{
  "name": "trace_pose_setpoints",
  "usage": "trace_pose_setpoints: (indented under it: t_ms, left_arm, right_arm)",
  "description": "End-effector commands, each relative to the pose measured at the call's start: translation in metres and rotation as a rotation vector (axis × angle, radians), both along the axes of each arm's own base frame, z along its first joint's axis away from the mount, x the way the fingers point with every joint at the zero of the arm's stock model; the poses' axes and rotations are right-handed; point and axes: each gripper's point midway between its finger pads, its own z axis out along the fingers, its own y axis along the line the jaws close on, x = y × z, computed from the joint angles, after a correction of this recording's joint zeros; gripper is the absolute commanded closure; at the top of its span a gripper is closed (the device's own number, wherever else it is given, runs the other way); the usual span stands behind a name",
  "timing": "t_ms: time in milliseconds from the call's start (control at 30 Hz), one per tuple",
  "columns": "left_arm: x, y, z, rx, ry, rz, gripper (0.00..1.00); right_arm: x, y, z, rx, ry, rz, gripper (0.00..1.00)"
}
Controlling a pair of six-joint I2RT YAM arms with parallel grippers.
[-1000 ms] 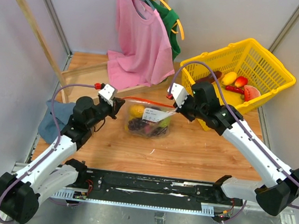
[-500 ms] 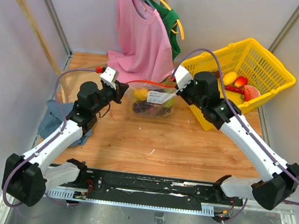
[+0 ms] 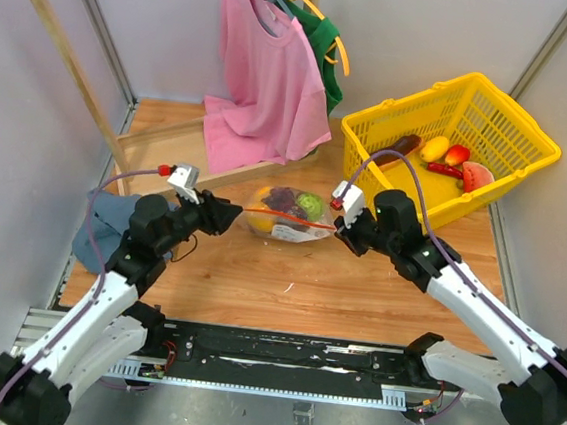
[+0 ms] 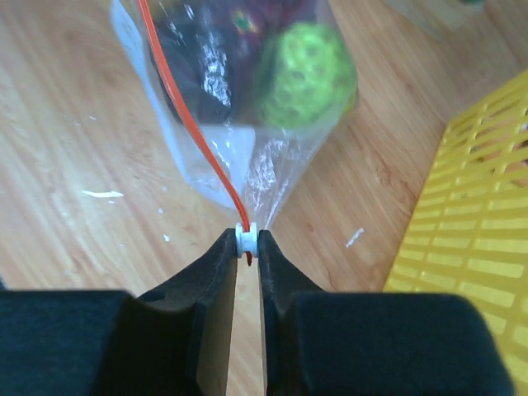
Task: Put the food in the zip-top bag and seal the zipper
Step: Place the zipper food storage bag at the center of the board, then reset both arms
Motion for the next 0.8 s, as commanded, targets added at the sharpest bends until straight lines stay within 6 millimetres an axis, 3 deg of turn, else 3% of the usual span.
trace_pose_setpoints:
  t_ms: [0,67,167,367,567,667,767]
  left_arm:
    - [-0.027,0.015,0.034,-0.103,-0.030,0.056,0.44]
    - [-0.036,0.024,0.049,-0.126,-0.057,0.089,0.31]
    - [-0.048,0.037,0.070,-0.129,-0.093,0.138,0.19]
    - [-0.057,0.092,0.101,-0.081,-0.112,0.402,0.06]
    - [-0.070,0.140,0.131,-0.079,-0.144,0.631,0.01]
    - [-0.078,0.153,0.130,-0.094,-0.174,0.691,0.01]
    - [-0.080,0.158,0.117,-0.100,-0.210,0.707,0.01]
  right_arm:
    - [-0.023,0.010,0.045,0.176,-0.038,0.062,0.75]
    - [-0.023,0.002,0.060,0.189,-0.079,0.029,0.58]
    - [-0.018,-0.019,0.085,0.183,-0.155,-0.069,0.37]
    - [-0.005,-0.095,0.128,0.142,-0.347,-0.440,0.01]
    - [-0.014,-0.170,0.143,0.134,-0.518,-0.789,0.02]
    - [-0.024,-0.188,0.142,0.178,-0.571,-0.859,0.02]
    - [-0.032,-0.198,0.136,0.223,-0.609,-0.889,0.02]
